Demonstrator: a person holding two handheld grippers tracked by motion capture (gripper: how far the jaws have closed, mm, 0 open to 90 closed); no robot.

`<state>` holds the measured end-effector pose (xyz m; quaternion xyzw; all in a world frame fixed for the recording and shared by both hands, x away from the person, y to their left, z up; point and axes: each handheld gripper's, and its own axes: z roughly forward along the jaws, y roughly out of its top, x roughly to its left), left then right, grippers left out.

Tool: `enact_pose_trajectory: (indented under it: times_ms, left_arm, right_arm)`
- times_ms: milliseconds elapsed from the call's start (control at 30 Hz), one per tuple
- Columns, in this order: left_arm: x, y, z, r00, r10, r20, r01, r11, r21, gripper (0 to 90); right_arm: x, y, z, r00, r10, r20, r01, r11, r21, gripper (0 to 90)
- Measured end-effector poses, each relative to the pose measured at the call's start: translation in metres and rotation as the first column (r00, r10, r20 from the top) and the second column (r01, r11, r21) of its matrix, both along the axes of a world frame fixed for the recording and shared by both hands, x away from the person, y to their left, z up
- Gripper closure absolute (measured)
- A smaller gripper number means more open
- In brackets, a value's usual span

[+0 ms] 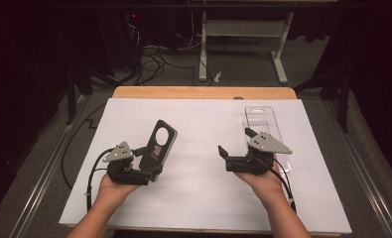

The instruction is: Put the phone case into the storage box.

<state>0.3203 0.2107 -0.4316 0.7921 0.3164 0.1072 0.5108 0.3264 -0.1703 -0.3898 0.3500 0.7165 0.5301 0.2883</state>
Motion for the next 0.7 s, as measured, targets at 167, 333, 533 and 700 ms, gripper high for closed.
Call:
enact_pose_trajectory:
  times_ms: [167,333,533,700]
  left_arm:
    - [-0.001,-0.003,0.0,0.9998,-0.02,-0.004,0.02,0.9998,0.003,13.0]
    - [-0.002,-0.007,-0.001,0.9994,-0.035,-0.002,0.035,0.9994,0.006,13.0]
    - [-0.002,-0.009,-0.001,0.9984,-0.056,-0.009,0.056,0.9984,0.0,13.0]
    - [-0.004,-0.012,0.0,0.9967,-0.082,0.002,0.082,0.9967,0.002,13.0]
  right_arm:
    - [-0.003,0.003,-0.008,0.9998,0.016,-0.011,-0.016,1.0,-0.018,0.3]
    - [-0.006,0.003,-0.013,0.9993,0.028,-0.026,-0.028,0.999,-0.022,0.2]
    - [-0.009,0.004,-0.016,0.9986,0.041,-0.033,-0.041,0.999,-0.021,0.3]
    - [-0.009,0.002,-0.018,0.9981,0.047,-0.039,-0.048,0.999,-0.019,0.3]
